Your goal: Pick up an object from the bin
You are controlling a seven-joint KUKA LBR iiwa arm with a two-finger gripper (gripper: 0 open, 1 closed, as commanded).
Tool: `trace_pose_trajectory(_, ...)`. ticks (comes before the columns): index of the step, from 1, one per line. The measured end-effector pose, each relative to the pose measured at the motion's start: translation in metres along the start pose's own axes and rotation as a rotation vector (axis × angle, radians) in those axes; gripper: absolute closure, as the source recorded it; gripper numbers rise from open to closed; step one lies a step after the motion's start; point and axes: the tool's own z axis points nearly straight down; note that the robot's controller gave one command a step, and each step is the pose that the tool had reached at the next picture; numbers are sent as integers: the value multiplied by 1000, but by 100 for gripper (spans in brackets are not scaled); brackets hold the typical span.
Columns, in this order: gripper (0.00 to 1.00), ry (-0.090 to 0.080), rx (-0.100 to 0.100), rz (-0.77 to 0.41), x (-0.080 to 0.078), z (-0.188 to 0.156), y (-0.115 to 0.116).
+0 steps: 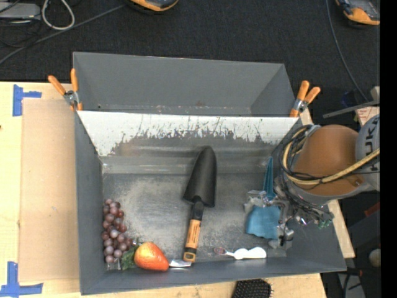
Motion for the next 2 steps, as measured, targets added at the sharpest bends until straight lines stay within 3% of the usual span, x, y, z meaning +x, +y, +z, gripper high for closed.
trace_pose_trajectory(1, 100, -5, -13, -221, 25, 2, -32)
trace_pose_trajectory(2, 100, -5, -13, -221, 25, 2, -32)
